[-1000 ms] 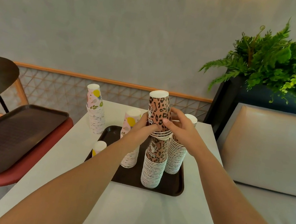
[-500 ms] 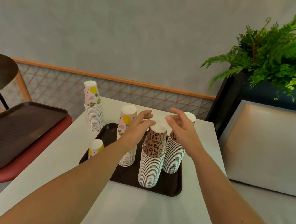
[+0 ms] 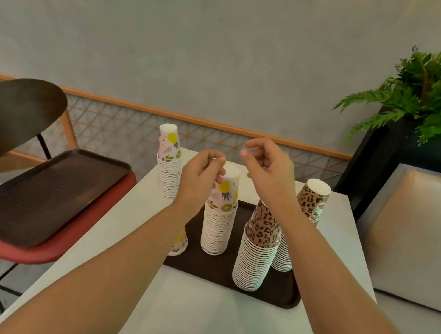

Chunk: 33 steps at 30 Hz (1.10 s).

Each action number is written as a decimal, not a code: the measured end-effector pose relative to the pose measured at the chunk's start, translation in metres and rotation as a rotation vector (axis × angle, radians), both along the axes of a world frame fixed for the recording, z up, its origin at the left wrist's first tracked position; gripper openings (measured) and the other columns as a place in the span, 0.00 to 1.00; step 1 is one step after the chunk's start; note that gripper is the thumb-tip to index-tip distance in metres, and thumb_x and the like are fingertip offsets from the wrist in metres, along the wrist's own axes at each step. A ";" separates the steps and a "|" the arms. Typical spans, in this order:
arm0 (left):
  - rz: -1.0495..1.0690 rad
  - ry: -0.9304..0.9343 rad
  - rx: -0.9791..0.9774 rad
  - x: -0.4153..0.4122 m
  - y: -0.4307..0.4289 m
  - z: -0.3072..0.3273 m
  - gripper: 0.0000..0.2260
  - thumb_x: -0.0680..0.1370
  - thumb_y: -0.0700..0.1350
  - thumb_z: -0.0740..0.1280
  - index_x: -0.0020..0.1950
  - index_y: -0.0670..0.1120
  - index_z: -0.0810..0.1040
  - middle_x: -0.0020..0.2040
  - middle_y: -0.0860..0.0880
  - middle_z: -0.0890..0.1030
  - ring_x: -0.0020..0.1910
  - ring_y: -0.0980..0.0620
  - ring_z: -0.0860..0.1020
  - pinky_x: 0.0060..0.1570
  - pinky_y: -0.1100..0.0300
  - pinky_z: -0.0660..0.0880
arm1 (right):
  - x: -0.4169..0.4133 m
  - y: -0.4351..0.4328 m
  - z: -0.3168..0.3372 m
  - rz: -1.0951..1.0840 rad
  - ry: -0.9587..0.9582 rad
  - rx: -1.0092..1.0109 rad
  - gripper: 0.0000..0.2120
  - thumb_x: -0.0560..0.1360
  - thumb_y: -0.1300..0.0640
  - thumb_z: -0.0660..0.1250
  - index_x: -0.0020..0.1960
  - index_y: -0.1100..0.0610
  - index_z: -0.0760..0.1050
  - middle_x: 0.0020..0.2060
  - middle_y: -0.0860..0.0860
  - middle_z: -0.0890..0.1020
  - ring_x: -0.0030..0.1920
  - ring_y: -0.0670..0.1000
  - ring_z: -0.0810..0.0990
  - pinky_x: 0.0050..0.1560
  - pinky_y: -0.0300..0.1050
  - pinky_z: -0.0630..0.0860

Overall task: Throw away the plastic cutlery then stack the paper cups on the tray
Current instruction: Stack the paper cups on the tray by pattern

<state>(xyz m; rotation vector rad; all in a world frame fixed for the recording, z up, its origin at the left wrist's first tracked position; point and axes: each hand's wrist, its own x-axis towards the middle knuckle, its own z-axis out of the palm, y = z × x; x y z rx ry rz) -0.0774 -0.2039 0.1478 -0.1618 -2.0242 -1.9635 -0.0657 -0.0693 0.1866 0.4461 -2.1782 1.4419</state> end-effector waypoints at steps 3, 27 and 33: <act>-0.002 -0.007 0.002 -0.010 -0.034 -0.005 0.05 0.79 0.42 0.62 0.45 0.49 0.75 0.35 0.49 0.76 0.32 0.54 0.74 0.33 0.64 0.69 | -0.005 -0.036 -0.002 0.032 -0.028 0.007 0.04 0.75 0.59 0.67 0.49 0.52 0.75 0.37 0.59 0.79 0.38 0.58 0.78 0.41 0.51 0.77; 0.078 -0.326 -0.163 -0.100 -0.207 -0.080 0.21 0.74 0.44 0.70 0.65 0.47 0.68 0.49 0.49 0.74 0.44 0.52 0.74 0.47 0.54 0.74 | -0.126 -0.191 -0.078 -0.016 -0.607 0.167 0.32 0.72 0.50 0.71 0.71 0.56 0.61 0.65 0.57 0.68 0.65 0.55 0.69 0.62 0.53 0.73; 0.026 -0.469 -0.242 -0.131 -0.220 -0.115 0.29 0.72 0.47 0.73 0.69 0.48 0.65 0.61 0.47 0.72 0.54 0.49 0.74 0.48 0.59 0.70 | -0.167 -0.198 -0.097 -0.076 -0.648 0.091 0.41 0.71 0.51 0.72 0.75 0.55 0.53 0.72 0.56 0.61 0.71 0.56 0.65 0.65 0.51 0.68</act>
